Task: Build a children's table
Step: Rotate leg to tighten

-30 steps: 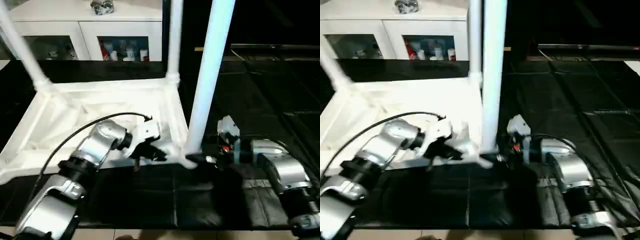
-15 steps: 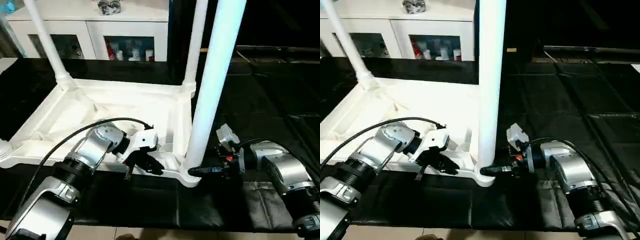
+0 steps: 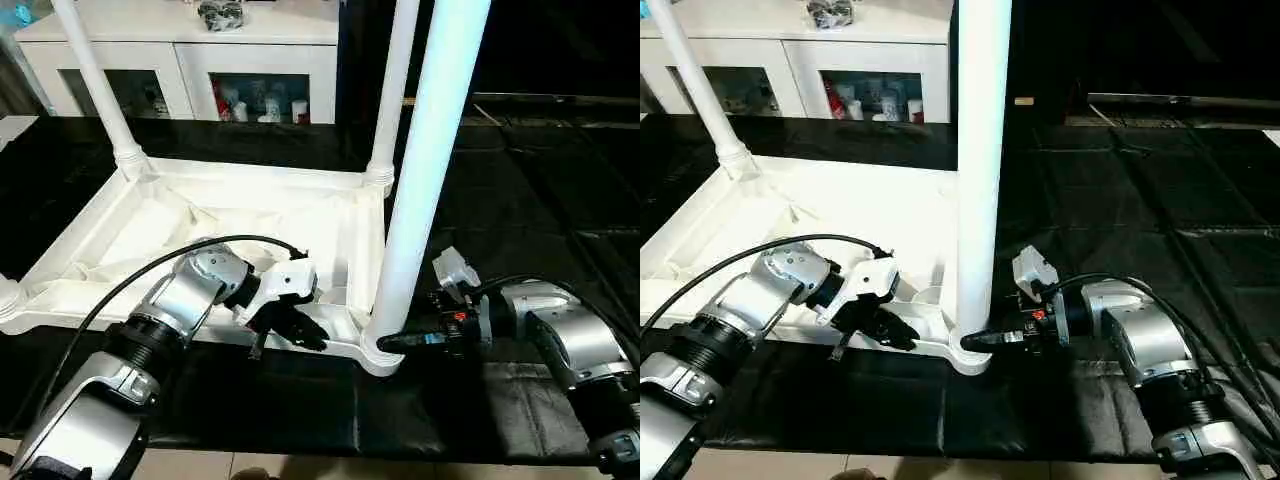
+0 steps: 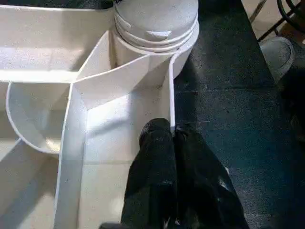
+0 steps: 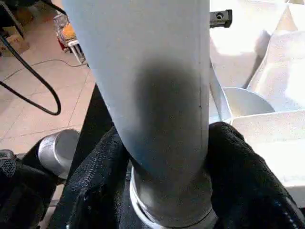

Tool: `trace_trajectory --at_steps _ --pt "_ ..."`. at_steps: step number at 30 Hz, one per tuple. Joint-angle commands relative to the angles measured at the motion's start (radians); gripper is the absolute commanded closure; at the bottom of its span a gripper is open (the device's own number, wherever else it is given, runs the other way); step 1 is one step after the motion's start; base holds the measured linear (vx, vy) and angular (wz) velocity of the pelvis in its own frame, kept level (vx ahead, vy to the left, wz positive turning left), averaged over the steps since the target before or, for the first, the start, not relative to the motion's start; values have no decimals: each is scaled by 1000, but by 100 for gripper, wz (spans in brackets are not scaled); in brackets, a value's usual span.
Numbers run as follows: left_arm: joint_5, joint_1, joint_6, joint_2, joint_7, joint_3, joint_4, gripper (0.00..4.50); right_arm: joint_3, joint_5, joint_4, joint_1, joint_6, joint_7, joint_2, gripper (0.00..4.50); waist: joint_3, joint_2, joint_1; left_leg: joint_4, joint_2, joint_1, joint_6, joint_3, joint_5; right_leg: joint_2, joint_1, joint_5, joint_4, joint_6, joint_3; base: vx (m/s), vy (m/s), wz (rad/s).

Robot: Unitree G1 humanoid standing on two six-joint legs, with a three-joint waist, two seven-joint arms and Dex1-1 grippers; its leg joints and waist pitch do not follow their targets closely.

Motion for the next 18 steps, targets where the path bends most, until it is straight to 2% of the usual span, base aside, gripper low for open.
trace_trajectory --at_steps 1,2,4,5,6,7,8,9,10,11,12,13,15,16,17,18 --pt "12 -14 23 -30 36 -15 17 450 13 40 -19 17 76 -24 31 240 -72 -15 -4 -64 46 9 71 -7 -138 -68 56 -230 -70 -199 61 0 0 0" --pt "12 -14 23 -30 36 -15 17 450 13 40 -19 17 76 -24 31 240 -72 -15 -4 -64 46 9 71 -7 -138 -68 56 -230 -70 -199 61 0 0 0" --pt "12 -30 73 -76 138 17 49 450 -8 5 13 9 91 -184 100 240 -66 -13 -6 -66 42 12 55 -7 -162 -68 50 -283 -78 -187 59 0 0 0" --pt "12 -33 81 -84 156 22 54 450 -12 -2 20 7 91 -214 114 240 -63 -15 -12 -69 38 14 38 -9 -194 -71 53 -359 -88 -166 55 0 0 0" --pt "15 -44 105 -115 223 40 72 450 -30 -16 47 -5 93 -313 167 240 -60 -15 -16 -70 37 17 25 -11 -216 -71 51 -427 -96 -141 54 0 0 0" --pt "15 -44 105 -115 223 40 72 450 -30 -16 47 -5 93 -313 167 240 -55 -15 -23 -72 33 22 15 -12 -249 -71 46 -498 -107 -117 50 0 0 0" --pt "16 -49 115 -128 251 47 80 450 -33 -21 57 -9 89 -343 188 241 -52 -16 -25 -72 32 25 11 -14 -267 -72 47 -536 -112 -104 47 0 0 0" --pt "18 -66 149 -171 345 72 100 450 -41 -42 98 -26 72 -447 256 241 -47 -9 -35 -73 30 29 1 -16 -306 -72 43 -589 -120 -87 42 0 0 0" --pt "18 -66 149 -171 345 72 100 450 -41 -42 98 -26 72 -447 256 241 -45 -14 -49 -72 26 31 -12 -22 -348 -72 46 -643 -131 -59 30 0 0 0" --pt "16 -72 168 -191 380 84 105 450 -46 -52 119 -37 64 -497 288 241 -48 -12 -52 -72 26 32 -13 -26 -356 -74 50 -653 -133 -48 27 0 0 0" --pt "12 -84 204 -228 450 108 113 450 -60 -68 164 -64 51 -601 352 241 -51 -10 -65 -78 29 20 -12 -29 -351 -74 57 -622 -129 -42 26 0 0 0" --pt "12 -84 204 -228 450 108 113 450 -60 -68 164 -64 51 -601 352 241 -50 -7 -71 -79 30 20 -14 -32 -358 -74 55 -615 -130 -44 23 0 0 0" --pt "4 -106 256 -293 594 161 131 450 -96 -96 260 -133 28 -800 454 241 -50 1 -103 -82 32 22 -24 -41 -419 -72 56 -594 -134 -50 9 0 0 0" --pt "4 -110 265 -302 615 171 135 450 -105 -98 272 -143 27 -827 468 241 -51 -1 -113 -83 31 18 -22 -45 -443 -71 60 -586 -135 -46 6 0 0 0" --pt "3 -116 273 -310 637 182 139 450 -124 -92 287 -157 29 -860 483 241 -51 2 -115 -83 30 23 -16 -44 -449 -71 59 -580 -138 -47 7 0 0 0" --pt "3 -116 273 -310 637 182 139 450 -124 -92 287 -157 29 -860 483 243 -53 3 -122 -82 29 27 -4 -42 -450 -73 55 -551 -141 -62 11 0 0 0"
